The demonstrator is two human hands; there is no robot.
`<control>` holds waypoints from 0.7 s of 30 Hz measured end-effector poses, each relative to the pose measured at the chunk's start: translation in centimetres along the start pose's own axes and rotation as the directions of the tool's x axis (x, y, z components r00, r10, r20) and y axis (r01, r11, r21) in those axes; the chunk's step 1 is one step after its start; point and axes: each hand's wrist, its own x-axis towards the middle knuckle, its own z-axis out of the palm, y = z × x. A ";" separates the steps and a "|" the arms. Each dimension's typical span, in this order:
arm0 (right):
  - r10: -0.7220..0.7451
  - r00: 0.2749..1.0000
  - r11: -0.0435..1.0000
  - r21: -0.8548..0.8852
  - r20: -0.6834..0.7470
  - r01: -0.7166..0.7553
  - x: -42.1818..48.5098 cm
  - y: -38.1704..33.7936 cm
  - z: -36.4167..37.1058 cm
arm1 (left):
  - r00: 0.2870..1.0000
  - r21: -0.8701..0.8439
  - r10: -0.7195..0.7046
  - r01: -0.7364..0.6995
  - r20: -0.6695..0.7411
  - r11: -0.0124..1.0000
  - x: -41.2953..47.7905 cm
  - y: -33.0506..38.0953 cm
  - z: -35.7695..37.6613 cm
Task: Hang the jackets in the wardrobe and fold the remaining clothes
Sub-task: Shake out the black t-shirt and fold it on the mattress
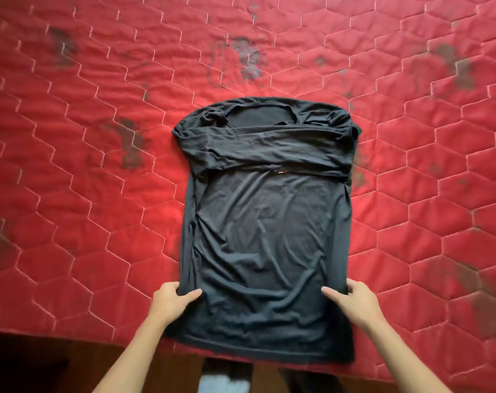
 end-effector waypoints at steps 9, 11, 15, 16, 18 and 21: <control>-0.037 0.999 0.994 0.099 -0.040 0.040 -5.7 6.0 4.4 | 0.991 -0.058 0.035 -0.042 -0.126 0.997 -5.0 -6.8 3.9; -0.038 0.995 0.995 0.087 -0.097 0.046 -6.8 7.3 5.0 | 0.988 -0.116 0.057 -0.074 -0.142 0.990 -5.7 -7.6 3.6; 0.000 0.984 0.992 0.126 -0.177 0.022 -9.9 9.7 5.5 | 0.991 -0.304 0.063 -0.096 -0.115 0.948 -7.1 -9.6 2.5; 0.002 0.981 0.982 0.184 -0.195 0.035 -10.8 10.0 5.6 | 0.996 -0.355 0.053 -0.076 -0.076 0.932 -7.5 -10.1 1.9; 0.038 0.982 0.938 0.346 -0.185 0.029 -13.2 9.8 5.8 | 0.998 -0.413 0.017 0.006 0.053 0.911 -8.4 -11.3 0.8; 0.116 0.988 0.784 0.620 -0.099 -0.030 -16.2 9.3 5.9 | 0.980 -0.509 0.004 0.100 0.199 0.855 -9.1 -12.9 -0.8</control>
